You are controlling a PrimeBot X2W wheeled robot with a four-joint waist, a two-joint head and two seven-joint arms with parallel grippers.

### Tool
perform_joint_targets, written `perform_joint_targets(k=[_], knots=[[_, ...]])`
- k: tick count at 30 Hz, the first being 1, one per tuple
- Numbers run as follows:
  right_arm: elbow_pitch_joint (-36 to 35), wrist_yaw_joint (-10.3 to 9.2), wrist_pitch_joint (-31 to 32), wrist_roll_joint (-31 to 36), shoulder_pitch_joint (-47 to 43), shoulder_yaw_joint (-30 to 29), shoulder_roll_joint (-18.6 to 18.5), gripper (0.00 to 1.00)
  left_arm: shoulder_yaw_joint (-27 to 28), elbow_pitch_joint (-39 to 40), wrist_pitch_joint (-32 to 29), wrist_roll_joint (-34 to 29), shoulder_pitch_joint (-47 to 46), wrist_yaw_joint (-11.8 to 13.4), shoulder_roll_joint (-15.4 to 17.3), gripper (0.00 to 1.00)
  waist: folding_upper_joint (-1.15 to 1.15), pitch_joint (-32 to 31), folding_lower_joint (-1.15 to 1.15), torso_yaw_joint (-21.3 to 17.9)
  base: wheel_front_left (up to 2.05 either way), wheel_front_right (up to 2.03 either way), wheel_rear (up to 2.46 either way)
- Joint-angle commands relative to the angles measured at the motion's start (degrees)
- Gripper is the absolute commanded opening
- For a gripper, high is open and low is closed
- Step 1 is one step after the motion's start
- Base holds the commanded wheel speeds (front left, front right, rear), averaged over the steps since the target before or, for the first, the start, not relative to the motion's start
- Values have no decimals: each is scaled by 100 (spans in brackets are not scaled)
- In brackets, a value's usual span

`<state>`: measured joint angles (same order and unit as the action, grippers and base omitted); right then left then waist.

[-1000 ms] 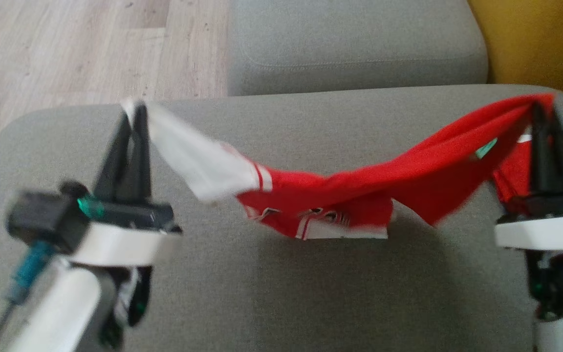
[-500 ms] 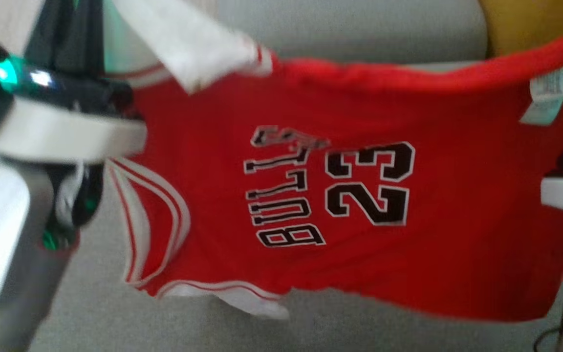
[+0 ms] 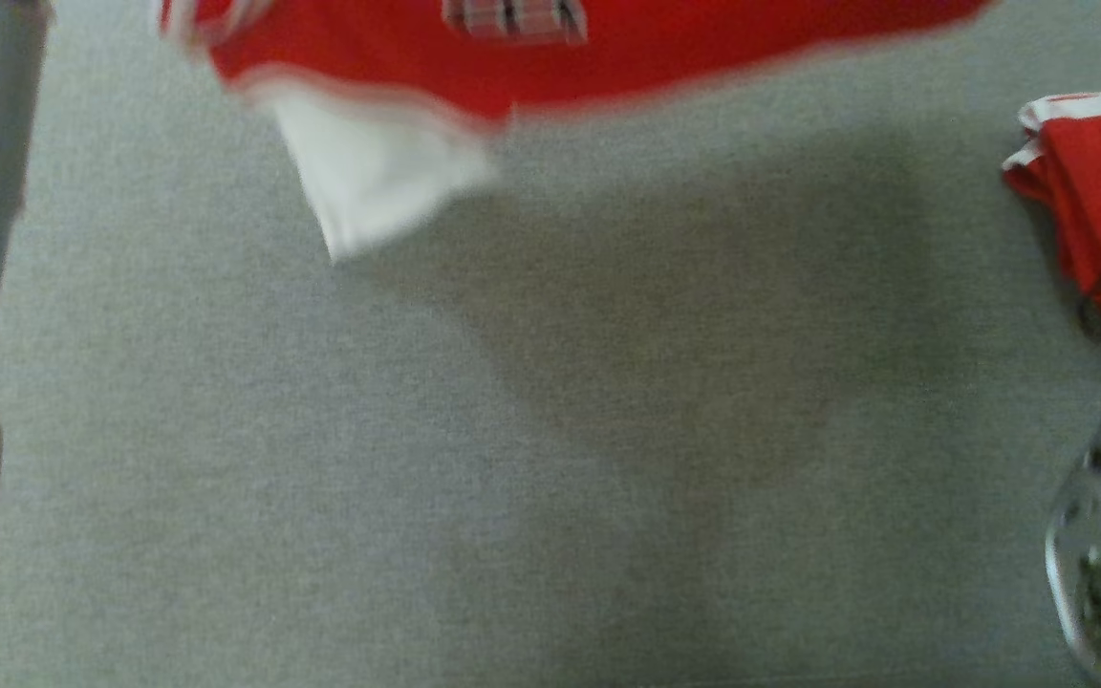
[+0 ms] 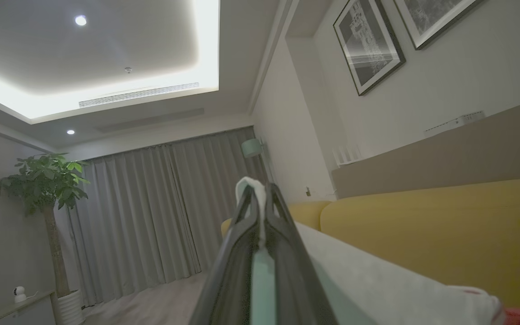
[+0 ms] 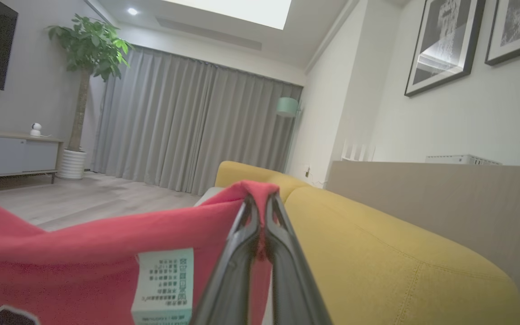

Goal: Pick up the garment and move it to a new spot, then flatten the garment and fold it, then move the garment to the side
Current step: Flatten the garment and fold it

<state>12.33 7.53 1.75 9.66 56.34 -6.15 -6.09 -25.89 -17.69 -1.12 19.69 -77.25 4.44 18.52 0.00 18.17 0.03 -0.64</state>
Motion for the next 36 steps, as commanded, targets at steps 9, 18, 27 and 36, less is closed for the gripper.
perform_joint_targets(k=[9,18,27,36], knots=[[1721,-4,-691,1280,1485,-320,262,0,123,-1372,999,-83,-1085,-51,-382,0,0,447,-3,241,0,0,0],[3043,-4,-1411,1576,1226,-404,318,0,115,-1630,1484,344,-82,-332,-697,0,0,1225,-3,397,0,0,0],[3360,-4,-1663,830,558,-159,320,0,662,-901,1606,739,1621,-279,-479,0,0,1425,-3,273,0,0,0],[2296,-4,-1674,-228,-905,207,321,0,1235,620,1610,634,3656,-227,-448,0,0,882,-3,270,0,0,0]])
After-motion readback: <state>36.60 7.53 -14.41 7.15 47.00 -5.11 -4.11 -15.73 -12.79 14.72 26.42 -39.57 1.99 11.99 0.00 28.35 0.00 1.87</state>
